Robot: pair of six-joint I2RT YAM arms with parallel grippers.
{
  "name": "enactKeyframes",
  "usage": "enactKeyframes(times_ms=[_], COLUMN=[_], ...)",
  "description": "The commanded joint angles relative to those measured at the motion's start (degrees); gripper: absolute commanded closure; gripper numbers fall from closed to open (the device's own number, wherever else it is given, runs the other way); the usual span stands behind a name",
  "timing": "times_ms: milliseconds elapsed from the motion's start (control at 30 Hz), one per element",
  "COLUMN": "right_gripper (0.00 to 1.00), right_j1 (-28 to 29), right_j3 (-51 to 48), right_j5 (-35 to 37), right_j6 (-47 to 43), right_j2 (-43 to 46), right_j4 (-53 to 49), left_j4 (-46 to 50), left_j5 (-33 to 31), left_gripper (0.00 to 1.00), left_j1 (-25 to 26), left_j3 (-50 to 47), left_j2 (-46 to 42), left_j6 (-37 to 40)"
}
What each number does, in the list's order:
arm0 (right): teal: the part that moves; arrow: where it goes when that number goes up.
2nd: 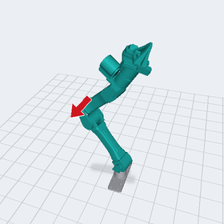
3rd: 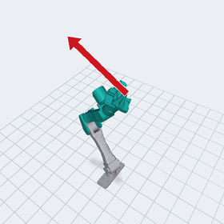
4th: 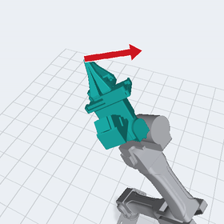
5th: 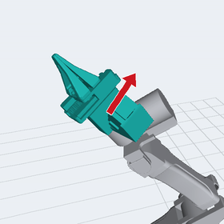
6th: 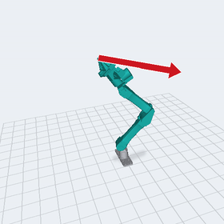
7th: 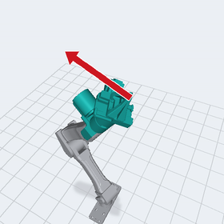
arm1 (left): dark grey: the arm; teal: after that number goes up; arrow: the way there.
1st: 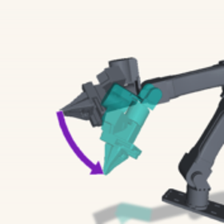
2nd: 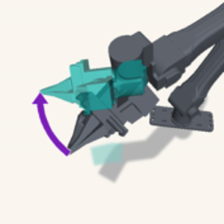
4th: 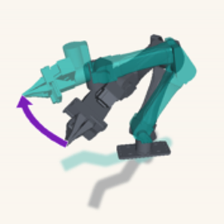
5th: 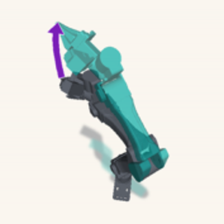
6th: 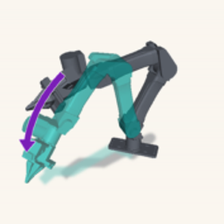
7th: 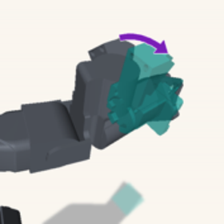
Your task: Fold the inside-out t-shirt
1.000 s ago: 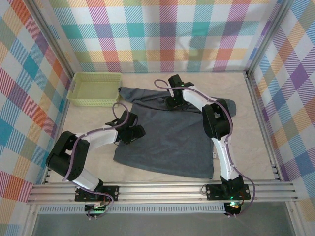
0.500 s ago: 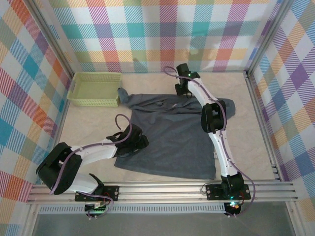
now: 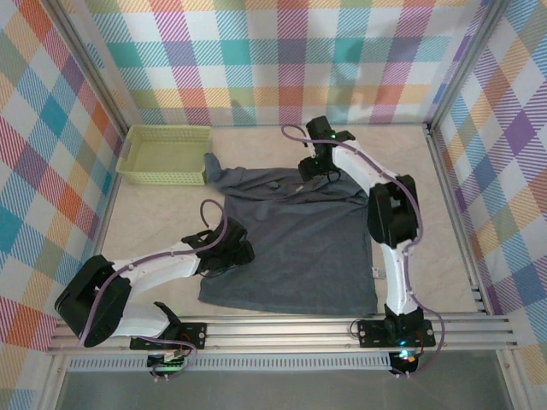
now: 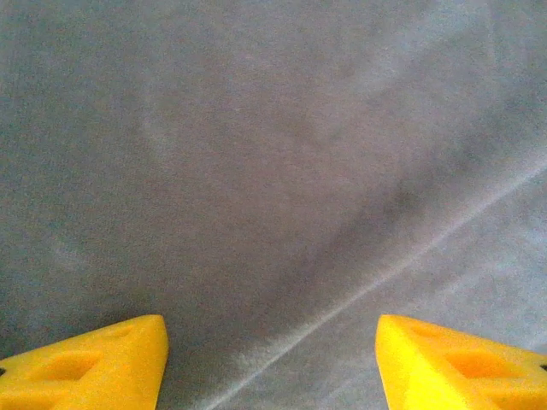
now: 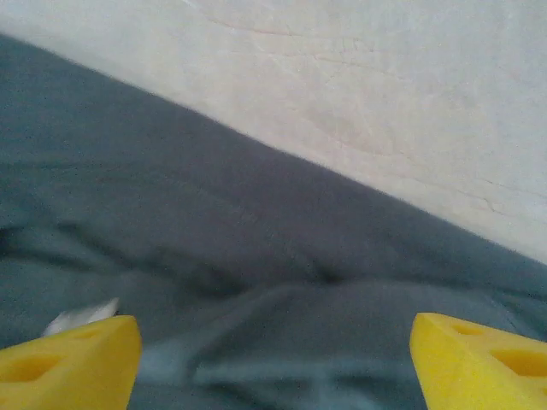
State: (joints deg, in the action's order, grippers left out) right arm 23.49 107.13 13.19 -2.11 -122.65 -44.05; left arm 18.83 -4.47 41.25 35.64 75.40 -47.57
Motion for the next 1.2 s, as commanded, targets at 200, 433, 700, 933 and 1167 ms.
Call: enactKeyframes(times_ms=[200, 433, 700, 933, 1167], right_gripper=[0.14, 0.15, 0.17, 0.15, 0.14], right_j1=[8.9, 10.2, 0.6, -7.5, -10.6], right_j3=[-27.5, -49.1, -53.1, -40.8, -30.0], right_j5=[-0.8, -6.4, -11.2, -11.8, -7.6], right_j6=[15.4, 32.5, 38.7, 37.9, 35.1], right_j2=[25.1, 34.0, 27.5, 14.9, 11.4], right_j4=[-1.2, -0.8, 7.2, 7.5, 2.8], left_j4=[10.2, 5.4, -2.4, -7.8, 1.7], left_j5=[-4.0, -0.2, 4.4, 6.8, 1.4], left_gripper=[0.33, 0.34, 0.35, 0.35, 0.34], left_j1=[1.2, 1.2, 1.2, 1.3, 1.2], left_j3=[3.6, 2.2, 5.7, 9.6, 15.4], left_j2=[-5.0, 0.5, 13.0, 20.7, 21.2], left_j6=[8.3, 8.5, 6.7, 5.1, 7.4])
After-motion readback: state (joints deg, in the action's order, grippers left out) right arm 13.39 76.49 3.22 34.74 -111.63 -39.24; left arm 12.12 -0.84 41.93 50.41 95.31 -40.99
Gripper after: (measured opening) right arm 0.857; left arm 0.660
